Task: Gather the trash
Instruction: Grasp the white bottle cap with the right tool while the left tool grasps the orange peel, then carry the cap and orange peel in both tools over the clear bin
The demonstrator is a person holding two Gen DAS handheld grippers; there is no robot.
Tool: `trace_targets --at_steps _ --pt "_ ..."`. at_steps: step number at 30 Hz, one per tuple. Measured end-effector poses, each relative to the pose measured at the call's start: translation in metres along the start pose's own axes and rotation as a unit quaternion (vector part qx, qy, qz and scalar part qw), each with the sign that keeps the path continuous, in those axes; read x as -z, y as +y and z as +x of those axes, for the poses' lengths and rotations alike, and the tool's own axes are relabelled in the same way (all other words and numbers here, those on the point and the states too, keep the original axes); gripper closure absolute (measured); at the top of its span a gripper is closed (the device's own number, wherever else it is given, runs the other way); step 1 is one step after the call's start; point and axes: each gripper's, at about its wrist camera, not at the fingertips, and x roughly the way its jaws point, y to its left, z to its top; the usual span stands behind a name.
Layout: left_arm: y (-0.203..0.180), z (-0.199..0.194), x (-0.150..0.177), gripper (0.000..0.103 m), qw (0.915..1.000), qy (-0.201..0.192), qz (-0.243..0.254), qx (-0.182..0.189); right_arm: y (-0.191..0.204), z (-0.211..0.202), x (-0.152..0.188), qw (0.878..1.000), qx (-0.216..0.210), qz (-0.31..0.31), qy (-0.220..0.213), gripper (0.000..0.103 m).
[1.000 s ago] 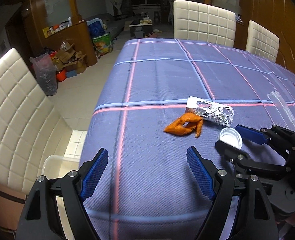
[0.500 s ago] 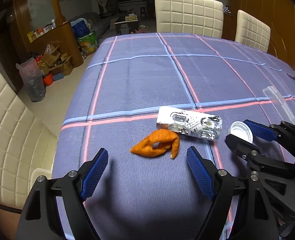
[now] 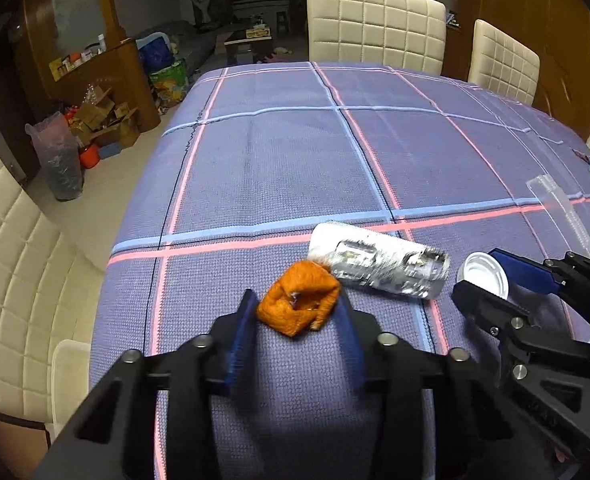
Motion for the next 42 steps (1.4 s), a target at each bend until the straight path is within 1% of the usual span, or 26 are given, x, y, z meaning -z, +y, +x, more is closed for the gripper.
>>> trace_targets --at_steps 1,6,15,25,30,37,42 --pt "0.000 -0.001 0.001 0.072 1.0000 0.001 -0.002 0.003 0.001 -0.001 0.001 1.000 -0.001 0.000 0.001 0.062" --pt "0.000 -0.014 0.010 0.074 1.0000 0.000 -0.003 0.003 0.006 -0.012 0.003 1.000 0.001 -0.005 -0.005 0.062" --pt "0.002 -0.049 0.035 0.075 0.9998 -0.013 -0.015 0.004 0.030 -0.036 0.017 1.000 -0.015 -0.024 -0.010 0.062" --pt "0.006 -0.096 0.056 0.075 0.9989 -0.042 -0.017 -0.014 0.058 -0.076 0.024 0.998 -0.018 -0.051 -0.037 0.062" --pt "0.017 -0.122 0.064 0.075 0.9972 -0.066 -0.026 -0.023 0.072 -0.093 0.027 0.997 -0.017 -0.065 -0.050 0.062" --pt "0.041 -0.154 0.077 0.075 0.9942 -0.088 -0.046 -0.040 0.098 -0.118 0.027 0.993 -0.019 -0.089 -0.072 0.062" --pt "0.064 -0.173 0.090 0.075 0.9905 -0.100 -0.069 -0.063 0.120 -0.130 0.025 0.990 -0.027 -0.107 -0.083 0.062"
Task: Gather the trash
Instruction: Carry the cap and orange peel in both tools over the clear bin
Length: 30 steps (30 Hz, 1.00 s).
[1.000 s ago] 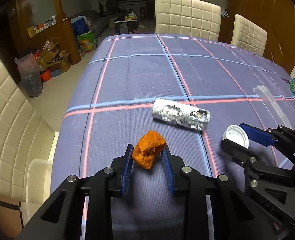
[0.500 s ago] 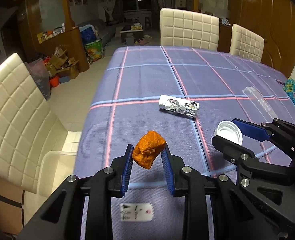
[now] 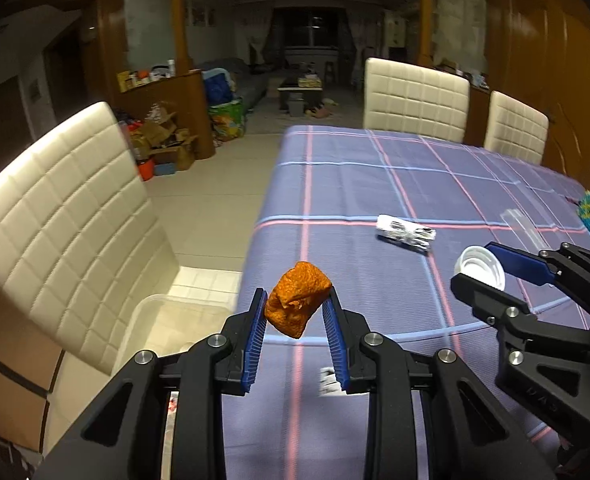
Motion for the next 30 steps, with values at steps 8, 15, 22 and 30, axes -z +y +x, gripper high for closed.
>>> trace_targets --at_steps 8,15,22,30 --pt "0.040 -0.019 0.009 0.075 0.9986 -0.016 -0.027 -0.042 0.046 0.000 -0.016 0.999 -0.027 -0.042 -0.011 0.062" --pt "0.078 -0.024 0.019 0.075 0.9953 -0.018 -0.059 -0.074 0.081 0.006 -0.030 0.996 -0.048 -0.077 -0.016 0.062" --pt "0.111 -0.023 0.026 0.075 0.9909 -0.014 -0.085 -0.103 0.110 0.020 -0.040 0.992 -0.070 -0.103 -0.014 0.062" --pt "0.144 -0.026 0.027 0.075 0.9850 -0.017 -0.108 -0.134 0.140 0.030 -0.056 0.987 -0.090 -0.130 -0.021 0.062"
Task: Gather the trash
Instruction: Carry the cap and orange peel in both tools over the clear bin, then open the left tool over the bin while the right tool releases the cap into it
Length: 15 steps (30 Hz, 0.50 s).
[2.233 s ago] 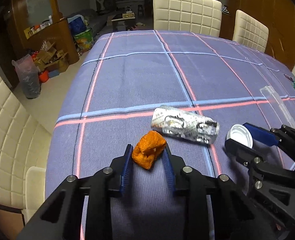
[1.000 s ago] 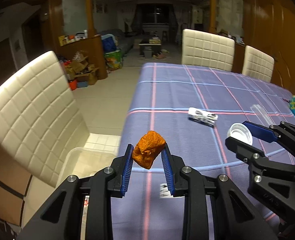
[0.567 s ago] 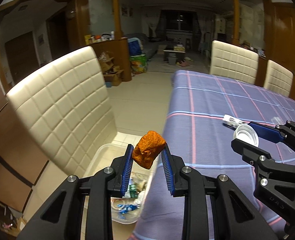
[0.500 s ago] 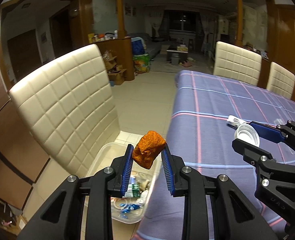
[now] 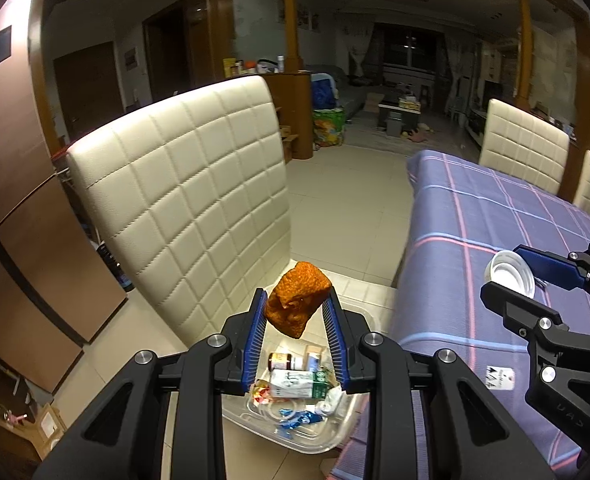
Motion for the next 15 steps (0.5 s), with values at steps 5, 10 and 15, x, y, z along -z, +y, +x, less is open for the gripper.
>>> trace_targets --at_steps 5,10,15 --pt "0.013 0.009 -0.004 0.075 0.9999 0.004 -0.013 -0.010 0.009 0.011 -0.015 1.000 -0.009 -0.013 -0.005 0.062" --pt "0.022 0.021 -0.011 0.075 0.9997 0.004 -0.015 -0.022 0.017 0.023 -0.029 1.000 -0.015 -0.024 -0.009 0.062" --pt "0.030 0.031 -0.020 0.075 0.9993 0.003 -0.022 -0.031 0.019 0.040 -0.043 0.999 -0.021 -0.027 -0.009 0.062"
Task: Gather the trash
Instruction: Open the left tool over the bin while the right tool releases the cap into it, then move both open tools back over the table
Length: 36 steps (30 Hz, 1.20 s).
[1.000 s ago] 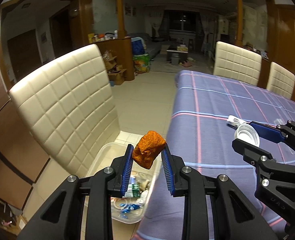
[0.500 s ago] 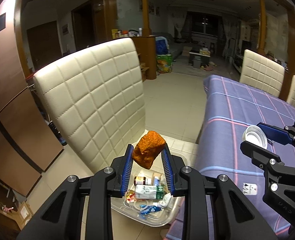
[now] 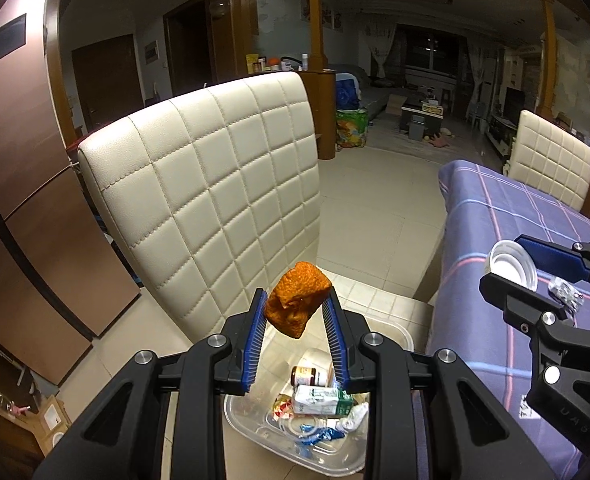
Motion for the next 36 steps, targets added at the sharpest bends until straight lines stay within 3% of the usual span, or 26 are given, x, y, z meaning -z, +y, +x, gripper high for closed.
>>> trace_targets --at_steps 14,15,16,18,36 --pt "0.006 0.037 -0.006 0.074 0.9996 0.022 -0.015 -0.010 -0.011 0.045 -0.014 1.000 -0.019 0.013 0.016 0.062" --pt "0.006 0.040 -0.007 0.069 0.9995 0.025 -0.015 -0.011 -0.011 0.047 -0.015 1.000 -0.020 0.014 0.016 0.062" --pt "0.006 0.043 -0.006 0.051 0.9994 0.030 -0.015 -0.011 -0.012 0.048 -0.016 1.000 -0.020 0.015 0.016 0.062" --pt "0.006 0.047 -0.006 0.026 0.9994 0.029 -0.017 -0.013 -0.014 0.051 -0.016 0.999 -0.021 0.017 0.017 0.062" --pt "0.013 0.056 -0.001 0.024 0.9988 0.032 -0.031 -0.020 -0.004 0.076 -0.008 0.998 -0.037 0.009 0.043 0.061"
